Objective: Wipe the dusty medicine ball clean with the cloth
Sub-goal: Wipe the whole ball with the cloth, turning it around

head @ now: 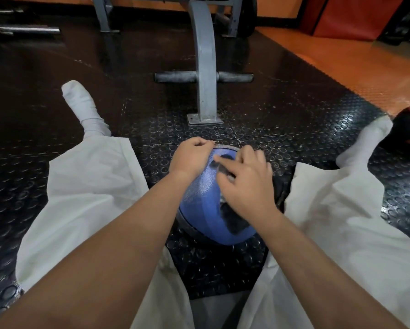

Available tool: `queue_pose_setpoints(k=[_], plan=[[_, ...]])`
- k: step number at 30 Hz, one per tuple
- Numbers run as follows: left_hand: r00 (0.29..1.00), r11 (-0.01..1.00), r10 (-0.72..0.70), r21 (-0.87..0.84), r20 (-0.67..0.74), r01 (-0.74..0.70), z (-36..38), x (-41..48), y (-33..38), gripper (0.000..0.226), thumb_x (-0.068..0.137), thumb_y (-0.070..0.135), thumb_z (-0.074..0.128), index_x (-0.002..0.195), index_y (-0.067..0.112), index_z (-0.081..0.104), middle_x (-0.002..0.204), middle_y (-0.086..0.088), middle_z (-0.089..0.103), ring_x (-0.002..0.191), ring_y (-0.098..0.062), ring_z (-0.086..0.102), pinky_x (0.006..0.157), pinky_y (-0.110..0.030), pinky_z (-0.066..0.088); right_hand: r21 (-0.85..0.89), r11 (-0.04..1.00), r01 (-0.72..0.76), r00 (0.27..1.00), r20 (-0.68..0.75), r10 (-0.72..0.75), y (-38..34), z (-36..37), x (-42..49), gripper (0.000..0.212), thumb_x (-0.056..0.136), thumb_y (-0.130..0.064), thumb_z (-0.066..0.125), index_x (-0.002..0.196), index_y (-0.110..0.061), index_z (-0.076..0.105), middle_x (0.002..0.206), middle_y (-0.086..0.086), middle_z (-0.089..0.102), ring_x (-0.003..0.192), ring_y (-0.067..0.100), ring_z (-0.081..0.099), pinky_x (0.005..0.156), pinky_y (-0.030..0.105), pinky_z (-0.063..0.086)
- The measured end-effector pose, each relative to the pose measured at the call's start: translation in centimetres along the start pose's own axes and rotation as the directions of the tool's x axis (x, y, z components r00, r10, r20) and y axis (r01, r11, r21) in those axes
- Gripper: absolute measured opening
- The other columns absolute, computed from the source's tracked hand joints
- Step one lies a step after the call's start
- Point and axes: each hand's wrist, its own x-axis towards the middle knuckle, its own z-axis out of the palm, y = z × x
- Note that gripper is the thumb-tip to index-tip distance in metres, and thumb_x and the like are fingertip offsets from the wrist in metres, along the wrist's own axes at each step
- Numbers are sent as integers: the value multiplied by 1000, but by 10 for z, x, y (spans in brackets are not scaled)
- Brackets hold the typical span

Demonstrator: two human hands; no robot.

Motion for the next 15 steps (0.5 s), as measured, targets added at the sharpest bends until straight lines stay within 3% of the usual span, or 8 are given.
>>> queue_pose_setpoints(k=[2, 3, 5, 8, 12, 15], plan=[[1000, 1000, -7, 17, 13, 7, -2, -3, -3, 23, 96, 37, 51, 103, 30, 72, 103, 13, 68, 97, -11, 61, 83, -27, 45, 3, 998, 66, 998, 12, -66, 2, -3, -4, 39, 81, -36, 44, 104, -29, 74, 82, -3, 41, 80, 16, 34, 70, 32, 31], [1000, 1000, 0, 30, 17, -1, -2, -5, -5, 27, 98, 37, 48, 111, 31, 70, 113, 13, 67, 101, -8, 58, 84, -25, 40, 16, 999, 30, 999, 30, -30, 7, -5, -1, 35, 83, -35, 46, 103, -26, 74, 83, -3, 41, 81, 16, 33, 72, 32, 32], [999, 998, 43, 33, 29, -44, -1, -12, -10, 34, 102, 34, 40, 126, 30, 64, 131, 13, 60, 110, -5, 54, 88, -23, 36, 89, 987, -132, 989, 82, 125, 16, -10, 11, 28, 91, -29, 50, 102, -19, 74, 89, -3, 42, 88, 17, 33, 82, 38, 37], [997, 996, 69, 49, 40, -71, 1, -17, -13, 38, 105, 32, 32, 134, 32, 57, 137, 14, 55, 104, -1, 55, 83, -22, 39, 88, 947, -307, 948, 110, 298, 20, -15, 25, 25, 94, -28, 49, 96, -21, 73, 95, -3, 41, 92, 16, 30, 94, 39, 34], [999, 994, 47, 94, 26, -49, 5, -11, -10, 40, 105, 29, 30, 133, 28, 58, 140, 7, 55, 126, -14, 50, 100, -29, 37, -17, 976, -217, 964, 151, 217, 2, -12, 30, 27, 92, -30, 48, 105, -27, 72, 97, -4, 37, 92, 16, 26, 90, 38, 30], [999, 995, 48, 87, 22, -50, 3, -7, -13, 40, 104, 25, 30, 131, 25, 60, 139, 4, 56, 126, -14, 50, 99, -27, 35, -26, 991, -129, 972, 197, 131, -1, -10, 32, 27, 92, -31, 49, 110, -28, 69, 99, -4, 35, 95, 17, 28, 92, 38, 30]])
